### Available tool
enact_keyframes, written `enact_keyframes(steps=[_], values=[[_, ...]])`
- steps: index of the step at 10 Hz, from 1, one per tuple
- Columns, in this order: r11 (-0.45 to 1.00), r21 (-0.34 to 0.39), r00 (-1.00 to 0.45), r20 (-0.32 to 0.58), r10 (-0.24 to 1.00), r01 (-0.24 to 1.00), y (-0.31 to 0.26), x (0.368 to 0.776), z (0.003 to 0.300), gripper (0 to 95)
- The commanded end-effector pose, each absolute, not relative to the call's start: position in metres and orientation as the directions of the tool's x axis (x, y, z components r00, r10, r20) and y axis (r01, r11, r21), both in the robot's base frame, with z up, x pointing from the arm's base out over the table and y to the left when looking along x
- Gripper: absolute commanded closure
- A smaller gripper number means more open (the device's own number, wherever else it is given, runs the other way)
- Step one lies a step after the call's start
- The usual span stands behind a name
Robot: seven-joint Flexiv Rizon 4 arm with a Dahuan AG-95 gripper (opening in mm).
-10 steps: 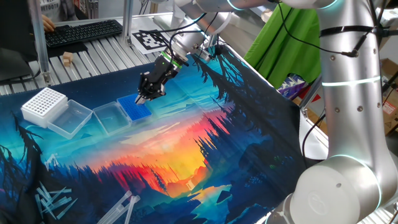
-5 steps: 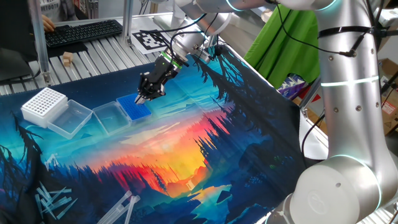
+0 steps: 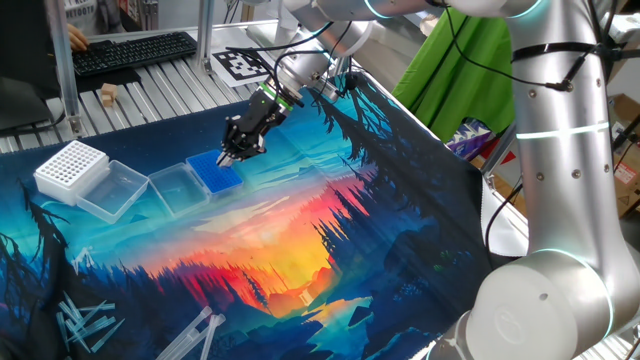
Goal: Insert a small pipette tip into the holder for small pipette tips
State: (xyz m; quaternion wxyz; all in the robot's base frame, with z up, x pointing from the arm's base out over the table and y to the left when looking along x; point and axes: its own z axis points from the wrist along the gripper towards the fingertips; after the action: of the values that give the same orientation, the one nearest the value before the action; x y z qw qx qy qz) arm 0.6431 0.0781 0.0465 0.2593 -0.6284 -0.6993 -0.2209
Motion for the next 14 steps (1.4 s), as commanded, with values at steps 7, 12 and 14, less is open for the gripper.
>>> enact_keyframes(steps=[7, 12, 14], values=[[0.108, -0.022, -0.068, 0.650, 0.757, 0.994, 0.0778, 0.6437, 0.0468, 76.0], [0.112, -0.030, -0.066, 0.649, 0.758, 0.993, 0.0761, 0.6473, 0.0486, 76.0], [0.123, -0.024, -0.081, 0.627, 0.775, 0.992, 0.0756, 0.6464, 0.0512, 76.0]])
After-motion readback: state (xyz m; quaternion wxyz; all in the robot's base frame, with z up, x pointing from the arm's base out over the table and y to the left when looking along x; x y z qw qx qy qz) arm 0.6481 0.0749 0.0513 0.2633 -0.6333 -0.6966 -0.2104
